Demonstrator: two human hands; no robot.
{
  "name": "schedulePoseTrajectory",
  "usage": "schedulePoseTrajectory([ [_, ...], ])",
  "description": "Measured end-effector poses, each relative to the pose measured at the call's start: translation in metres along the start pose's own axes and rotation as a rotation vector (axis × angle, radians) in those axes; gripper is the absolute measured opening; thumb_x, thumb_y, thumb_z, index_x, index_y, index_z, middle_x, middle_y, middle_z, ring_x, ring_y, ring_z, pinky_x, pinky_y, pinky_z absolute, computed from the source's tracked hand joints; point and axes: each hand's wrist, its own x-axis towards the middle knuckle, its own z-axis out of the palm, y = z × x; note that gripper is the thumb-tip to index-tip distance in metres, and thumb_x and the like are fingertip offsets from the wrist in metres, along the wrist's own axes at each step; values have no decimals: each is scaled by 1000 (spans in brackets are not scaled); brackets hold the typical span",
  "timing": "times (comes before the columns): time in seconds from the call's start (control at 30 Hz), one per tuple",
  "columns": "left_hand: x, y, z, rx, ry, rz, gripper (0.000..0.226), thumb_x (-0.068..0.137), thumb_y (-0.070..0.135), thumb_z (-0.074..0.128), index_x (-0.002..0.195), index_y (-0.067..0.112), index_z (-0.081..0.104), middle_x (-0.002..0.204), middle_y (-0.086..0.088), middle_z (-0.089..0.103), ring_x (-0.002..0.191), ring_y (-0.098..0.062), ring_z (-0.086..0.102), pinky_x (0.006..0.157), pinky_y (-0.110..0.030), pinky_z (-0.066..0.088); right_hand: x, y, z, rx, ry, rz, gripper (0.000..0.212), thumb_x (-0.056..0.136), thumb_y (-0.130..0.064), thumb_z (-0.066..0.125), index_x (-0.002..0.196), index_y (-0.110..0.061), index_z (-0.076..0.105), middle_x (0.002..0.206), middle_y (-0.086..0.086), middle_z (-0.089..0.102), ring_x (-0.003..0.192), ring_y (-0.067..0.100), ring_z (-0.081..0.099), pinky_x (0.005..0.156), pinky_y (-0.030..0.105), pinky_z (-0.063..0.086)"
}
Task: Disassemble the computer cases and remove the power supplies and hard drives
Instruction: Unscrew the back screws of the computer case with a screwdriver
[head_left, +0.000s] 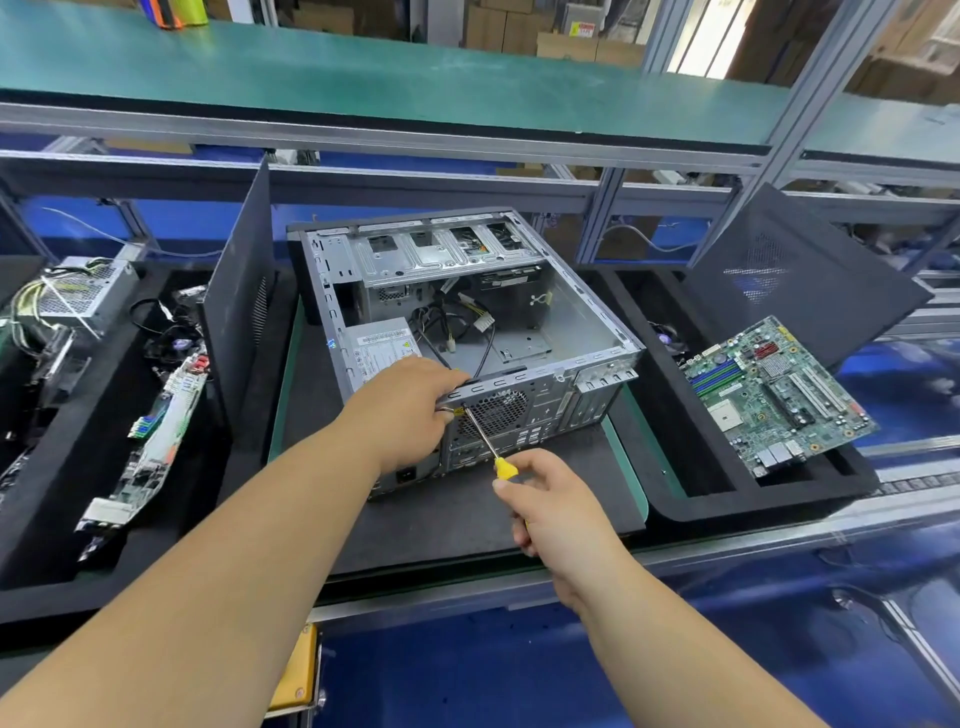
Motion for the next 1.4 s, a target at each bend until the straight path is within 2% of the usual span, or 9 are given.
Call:
schedulePoseTrajectory([
  [0.2,1,-1,3,80,7,37,37,97,23,56,134,23,51,113,1,58,113,-22,47,92,-41,45,3,-2,-5,-266,64,-137,14,93,-23,61,92,-36,56,73,-10,51,43,1,44,42,18,37],
  [0.5,8,-7,-6,105,-41,94,20,96,22,56,115,16,56,91,4,54,100,-22,49,85,-41,46,7,-9,7,-189,71,-103,10,93,-18,59,91,-28,61,76,-2,68,40,-3,44,39,12,33],
  [0.7,22,-18,-13,89,4,90,11,95,19,58,106,22,57,82,6,53,92,-20,48,82,-39,46,25,-21,19,-164,80,-53,7,93,-25,54,89,-27,60,69,-6,68,57,12,50,58,28,42],
  [0.87,38,-23,-3,158,69,8,34,97,14,53,129,25,55,127,-2,60,122,-28,48,118,-36,18,41,-32,24,-125,110,-33,14,92,-21,49,84,-20,60,65,-6,68,60,18,49,60,32,42],
  [0.93,40,-21,-2,148,64,-38,45,98,14,53,141,29,48,152,-9,42,144,-30,29,121,-37,10,44,-34,24,-115,118,-31,13,92,-19,49,85,-18,60,63,-7,68,55,14,50,56,29,41],
  [1.03,28,-18,-1,150,206,12,58,94,15,61,148,24,41,158,-1,34,149,-26,20,123,-37,10,45,-35,24,-122,115,-36,10,93,-20,50,88,-18,59,60,-7,67,44,7,48,52,26,39],
  [1.17,-13,5,19,-417,640,-113,36,81,11,65,112,29,63,113,13,65,106,-9,56,92,-21,41,44,-33,23,-122,104,-55,9,96,-23,54,92,-18,61,62,-8,67,46,6,50,52,27,39],
  [1.23,-19,19,31,-791,562,-370,22,82,10,64,94,28,63,92,8,69,83,-8,62,77,-24,49,44,-32,22,-131,107,-62,7,96,-23,55,93,-19,61,63,-8,67,44,5,50,49,24,39],
  [1.4,-2,21,38,-1829,157,-874,17,97,13,52,104,7,66,92,-7,74,84,-15,68,70,-25,53,41,-33,21,-231,129,-118,7,93,-21,59,92,-27,58,77,-5,72,55,8,56,59,30,50],
])
